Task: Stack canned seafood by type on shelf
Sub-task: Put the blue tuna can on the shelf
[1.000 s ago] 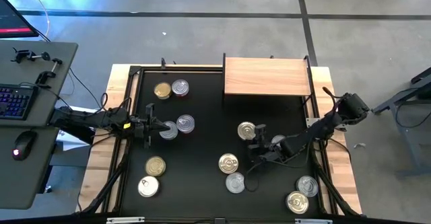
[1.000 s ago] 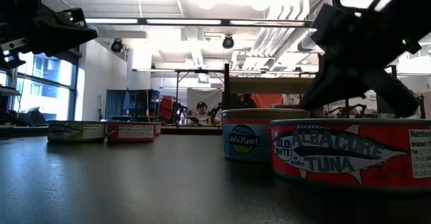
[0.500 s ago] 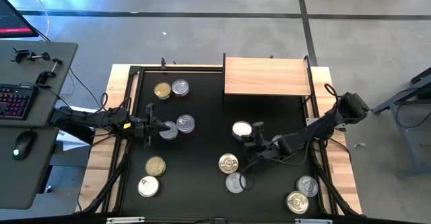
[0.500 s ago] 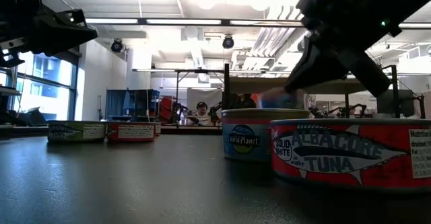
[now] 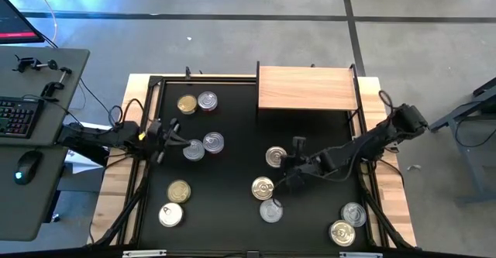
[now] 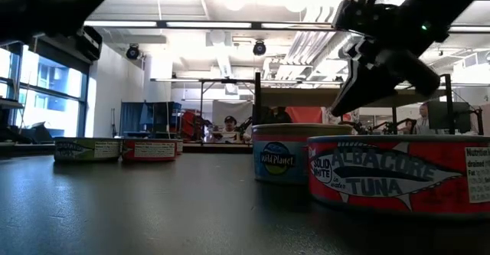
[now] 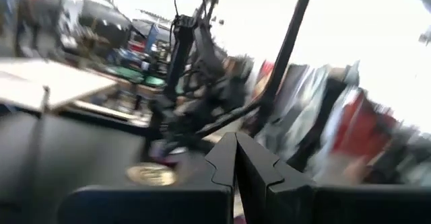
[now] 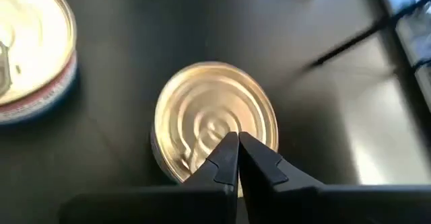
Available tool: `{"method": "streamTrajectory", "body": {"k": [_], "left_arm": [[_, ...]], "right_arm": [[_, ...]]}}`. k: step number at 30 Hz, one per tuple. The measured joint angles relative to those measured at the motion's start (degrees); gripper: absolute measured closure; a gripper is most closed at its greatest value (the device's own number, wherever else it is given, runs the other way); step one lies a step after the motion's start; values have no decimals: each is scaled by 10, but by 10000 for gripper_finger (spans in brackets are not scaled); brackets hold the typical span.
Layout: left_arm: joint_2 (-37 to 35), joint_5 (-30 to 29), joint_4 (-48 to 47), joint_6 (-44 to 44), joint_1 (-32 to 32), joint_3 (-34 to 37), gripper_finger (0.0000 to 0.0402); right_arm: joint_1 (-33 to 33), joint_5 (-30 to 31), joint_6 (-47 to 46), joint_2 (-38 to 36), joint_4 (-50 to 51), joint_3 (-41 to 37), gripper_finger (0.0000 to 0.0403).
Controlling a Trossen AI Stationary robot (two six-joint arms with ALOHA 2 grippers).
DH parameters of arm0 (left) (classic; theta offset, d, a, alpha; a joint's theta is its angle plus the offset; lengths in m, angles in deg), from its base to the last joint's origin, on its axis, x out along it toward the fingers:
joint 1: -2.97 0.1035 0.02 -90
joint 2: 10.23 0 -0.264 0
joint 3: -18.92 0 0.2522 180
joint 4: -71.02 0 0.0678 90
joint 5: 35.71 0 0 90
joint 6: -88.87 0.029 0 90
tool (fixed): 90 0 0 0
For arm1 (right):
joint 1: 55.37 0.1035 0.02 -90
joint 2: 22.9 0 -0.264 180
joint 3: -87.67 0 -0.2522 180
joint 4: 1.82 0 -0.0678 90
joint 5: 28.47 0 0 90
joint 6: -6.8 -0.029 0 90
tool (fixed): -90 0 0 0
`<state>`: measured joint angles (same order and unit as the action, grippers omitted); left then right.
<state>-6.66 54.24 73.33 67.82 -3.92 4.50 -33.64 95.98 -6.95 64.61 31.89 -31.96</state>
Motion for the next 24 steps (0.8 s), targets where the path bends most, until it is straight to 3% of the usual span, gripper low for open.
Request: {"method": "streamTrajectory", "body": {"k": [3,8,13,20,24], "left_arm": [[0,-5,22,-43,0,0,402],[15,-68,31,68,1,0,401],[108,-131,37,92,2,-8,402],[326,-140,48,144,1,-80,401],[467,-145,49,213,6,-149,392]], "right_arm": [[-33,-87,-12,-26,13,0,367],[-55,-209,98,-18,-32,-8,276],[-62,-199,172,35,-130,-31,234],[-89,-176,177,99,-296,-32,243],[-98,-154,177,85,-333,-32,247]]}}
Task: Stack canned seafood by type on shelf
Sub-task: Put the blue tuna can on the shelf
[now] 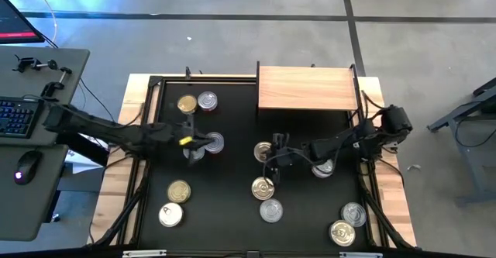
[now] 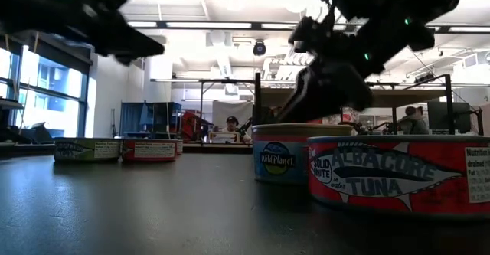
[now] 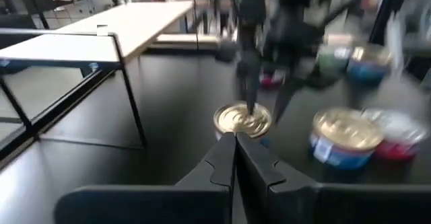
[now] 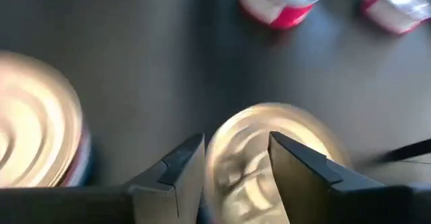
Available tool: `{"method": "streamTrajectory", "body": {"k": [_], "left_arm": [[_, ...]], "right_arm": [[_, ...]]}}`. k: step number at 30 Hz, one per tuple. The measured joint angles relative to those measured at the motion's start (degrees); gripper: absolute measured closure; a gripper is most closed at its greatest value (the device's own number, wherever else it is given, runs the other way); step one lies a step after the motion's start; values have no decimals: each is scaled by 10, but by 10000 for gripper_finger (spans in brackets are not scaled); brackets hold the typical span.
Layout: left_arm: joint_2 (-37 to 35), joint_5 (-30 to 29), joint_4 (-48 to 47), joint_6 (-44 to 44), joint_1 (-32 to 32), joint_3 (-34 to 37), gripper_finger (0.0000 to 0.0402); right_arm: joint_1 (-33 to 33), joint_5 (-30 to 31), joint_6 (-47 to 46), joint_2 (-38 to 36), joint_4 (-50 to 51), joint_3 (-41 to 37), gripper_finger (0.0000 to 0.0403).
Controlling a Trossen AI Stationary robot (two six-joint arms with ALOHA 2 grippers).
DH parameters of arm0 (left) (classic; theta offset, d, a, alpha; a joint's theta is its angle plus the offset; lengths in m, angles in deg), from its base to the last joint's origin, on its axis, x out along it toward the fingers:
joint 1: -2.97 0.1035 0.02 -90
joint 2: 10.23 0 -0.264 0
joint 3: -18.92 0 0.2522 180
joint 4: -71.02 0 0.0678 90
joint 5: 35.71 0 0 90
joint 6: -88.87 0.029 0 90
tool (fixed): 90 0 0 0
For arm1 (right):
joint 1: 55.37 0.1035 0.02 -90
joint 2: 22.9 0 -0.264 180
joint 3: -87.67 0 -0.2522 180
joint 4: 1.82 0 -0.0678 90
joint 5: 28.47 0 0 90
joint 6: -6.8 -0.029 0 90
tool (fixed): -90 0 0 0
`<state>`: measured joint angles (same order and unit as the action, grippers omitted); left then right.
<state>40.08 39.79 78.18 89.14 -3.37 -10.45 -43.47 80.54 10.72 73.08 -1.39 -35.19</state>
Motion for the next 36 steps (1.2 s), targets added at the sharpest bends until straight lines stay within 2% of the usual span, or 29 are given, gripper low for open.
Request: {"method": "streamTrajectory", "body": {"k": [3,10,16,22,27,30,36], "left_arm": [[107,20,-2,48,12,-59,368],[344,122,-16,153,37,-210,297],[495,123,-56,272,40,-325,285],[576,121,-88,369,40,-391,309],[607,122,-80,434,40,-416,353],[614,124,-80,436,40,-426,390],[613,151,-72,396,42,-431,400]], "right_arm": [[1,19,-5,-41,12,0,247],[40,12,-83,-112,134,-10,247],[96,22,-129,-109,127,-49,247],[135,50,-146,-109,118,-61,247],[141,51,-115,-104,114,-61,247],[133,70,-92,-91,111,-61,247],[113,78,-40,-81,83,-61,215]]}}
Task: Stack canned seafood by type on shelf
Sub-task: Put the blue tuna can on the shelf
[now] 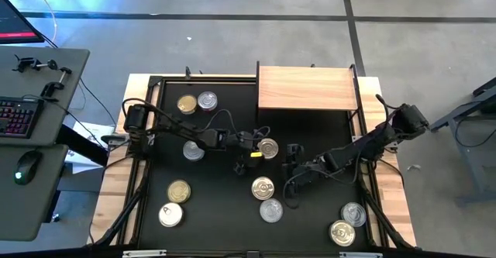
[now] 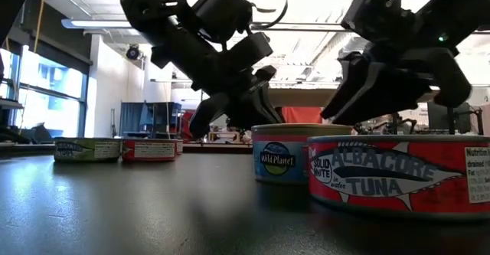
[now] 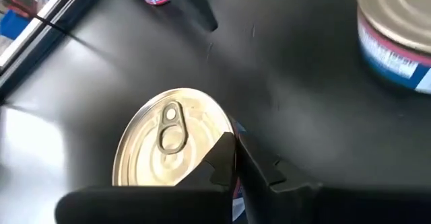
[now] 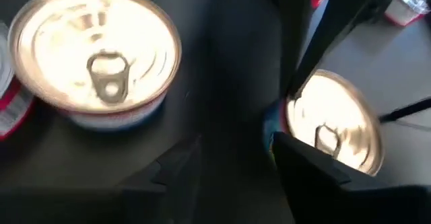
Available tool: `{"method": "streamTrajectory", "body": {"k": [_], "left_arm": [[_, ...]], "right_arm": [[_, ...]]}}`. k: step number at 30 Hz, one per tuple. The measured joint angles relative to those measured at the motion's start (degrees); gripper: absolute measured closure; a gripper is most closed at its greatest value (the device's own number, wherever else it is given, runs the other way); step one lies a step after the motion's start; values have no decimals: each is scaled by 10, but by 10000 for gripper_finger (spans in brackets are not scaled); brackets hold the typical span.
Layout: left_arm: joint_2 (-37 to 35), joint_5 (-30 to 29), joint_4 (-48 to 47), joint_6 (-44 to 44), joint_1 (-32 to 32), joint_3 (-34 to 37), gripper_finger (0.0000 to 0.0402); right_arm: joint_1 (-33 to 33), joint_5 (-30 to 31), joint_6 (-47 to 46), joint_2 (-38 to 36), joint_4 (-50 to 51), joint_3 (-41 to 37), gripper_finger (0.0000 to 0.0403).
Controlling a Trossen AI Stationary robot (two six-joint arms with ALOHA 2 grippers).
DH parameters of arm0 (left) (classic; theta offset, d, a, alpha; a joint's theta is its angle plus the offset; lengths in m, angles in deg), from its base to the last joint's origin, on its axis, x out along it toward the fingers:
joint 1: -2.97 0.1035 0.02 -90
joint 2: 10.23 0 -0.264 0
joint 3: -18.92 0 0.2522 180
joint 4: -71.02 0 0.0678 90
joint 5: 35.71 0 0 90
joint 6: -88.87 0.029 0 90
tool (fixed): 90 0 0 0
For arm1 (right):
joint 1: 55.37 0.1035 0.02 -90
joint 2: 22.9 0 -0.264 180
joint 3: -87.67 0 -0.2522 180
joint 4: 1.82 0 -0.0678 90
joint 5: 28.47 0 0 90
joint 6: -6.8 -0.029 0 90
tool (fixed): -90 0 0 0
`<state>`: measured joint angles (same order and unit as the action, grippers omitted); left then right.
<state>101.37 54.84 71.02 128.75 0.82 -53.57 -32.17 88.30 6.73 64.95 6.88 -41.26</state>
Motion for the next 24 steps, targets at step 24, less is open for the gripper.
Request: {"method": "streamTrajectory", "body": {"k": [24], "left_arm": [[-36,143,45,-143,52,1,401]], "right_arm": [[-22,168,175,103,-114,1,163]]}}
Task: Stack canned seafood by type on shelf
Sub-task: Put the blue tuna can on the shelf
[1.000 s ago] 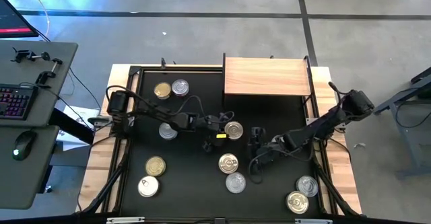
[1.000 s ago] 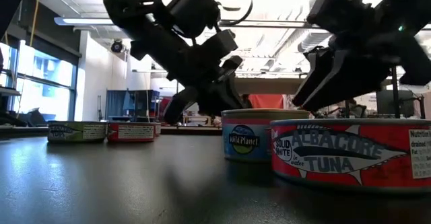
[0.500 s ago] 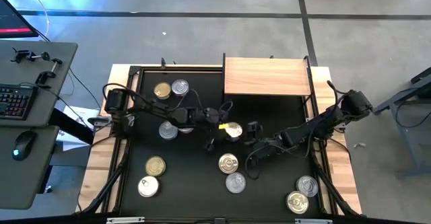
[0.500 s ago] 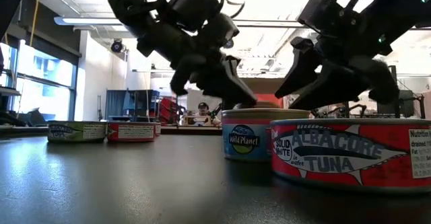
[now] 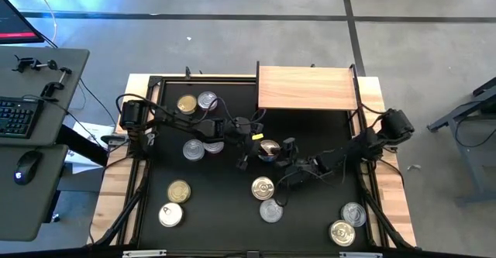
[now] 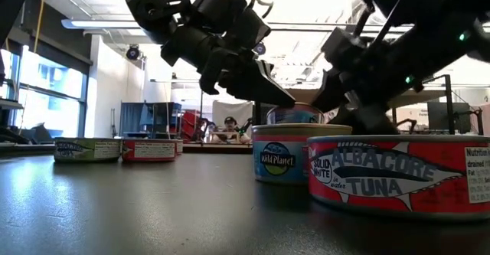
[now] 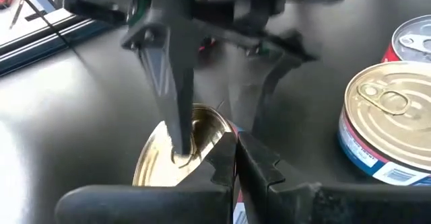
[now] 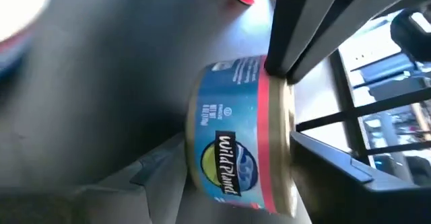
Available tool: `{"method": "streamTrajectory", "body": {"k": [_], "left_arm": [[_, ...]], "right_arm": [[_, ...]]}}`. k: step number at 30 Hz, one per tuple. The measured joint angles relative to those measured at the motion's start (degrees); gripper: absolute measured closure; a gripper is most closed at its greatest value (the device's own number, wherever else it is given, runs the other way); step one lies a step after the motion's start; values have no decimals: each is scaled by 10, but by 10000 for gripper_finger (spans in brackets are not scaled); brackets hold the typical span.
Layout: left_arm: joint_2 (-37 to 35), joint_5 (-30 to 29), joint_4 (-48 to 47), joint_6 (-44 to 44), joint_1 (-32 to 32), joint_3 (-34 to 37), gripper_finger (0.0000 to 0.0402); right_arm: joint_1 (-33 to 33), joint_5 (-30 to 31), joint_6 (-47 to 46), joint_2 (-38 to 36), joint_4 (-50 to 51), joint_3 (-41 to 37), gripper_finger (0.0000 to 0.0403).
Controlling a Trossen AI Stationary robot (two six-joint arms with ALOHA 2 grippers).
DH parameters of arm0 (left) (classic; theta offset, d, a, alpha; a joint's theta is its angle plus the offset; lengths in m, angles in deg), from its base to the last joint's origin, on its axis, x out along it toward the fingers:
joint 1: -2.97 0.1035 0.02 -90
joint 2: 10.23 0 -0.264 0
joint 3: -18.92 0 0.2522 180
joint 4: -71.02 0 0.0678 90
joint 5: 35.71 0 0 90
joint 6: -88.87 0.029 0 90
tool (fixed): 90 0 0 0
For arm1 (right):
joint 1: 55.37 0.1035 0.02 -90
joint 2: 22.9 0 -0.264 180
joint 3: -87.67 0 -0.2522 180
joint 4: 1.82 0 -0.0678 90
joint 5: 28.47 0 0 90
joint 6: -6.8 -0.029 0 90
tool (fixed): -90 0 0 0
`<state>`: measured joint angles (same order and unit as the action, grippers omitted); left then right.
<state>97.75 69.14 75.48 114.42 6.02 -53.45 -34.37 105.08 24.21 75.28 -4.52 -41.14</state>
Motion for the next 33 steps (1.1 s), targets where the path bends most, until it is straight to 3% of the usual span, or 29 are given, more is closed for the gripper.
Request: {"method": "streamTrajectory", "body": {"k": [4,9,13,20,26,30,33], "left_arm": [[0,0,0,0,-1,0,401],[0,-3,0,-10,0,0,401],[-14,-14,-26,-14,0,-1,386],[-97,-42,-141,-27,24,41,344],[-181,-43,-22,-88,42,161,339],[-218,-67,90,-115,40,231,345],[-231,-87,130,-128,39,268,347]], "right_arm": [[-1,14,-11,21,-24,0,173],[-1,8,-58,22,-22,0,236],[2,-1,-86,6,-5,1,237],[12,9,-159,-91,184,45,237],[-21,40,-110,-148,365,156,237],[-98,61,-39,-151,453,235,237],[-173,55,39,-138,457,270,237]]}}
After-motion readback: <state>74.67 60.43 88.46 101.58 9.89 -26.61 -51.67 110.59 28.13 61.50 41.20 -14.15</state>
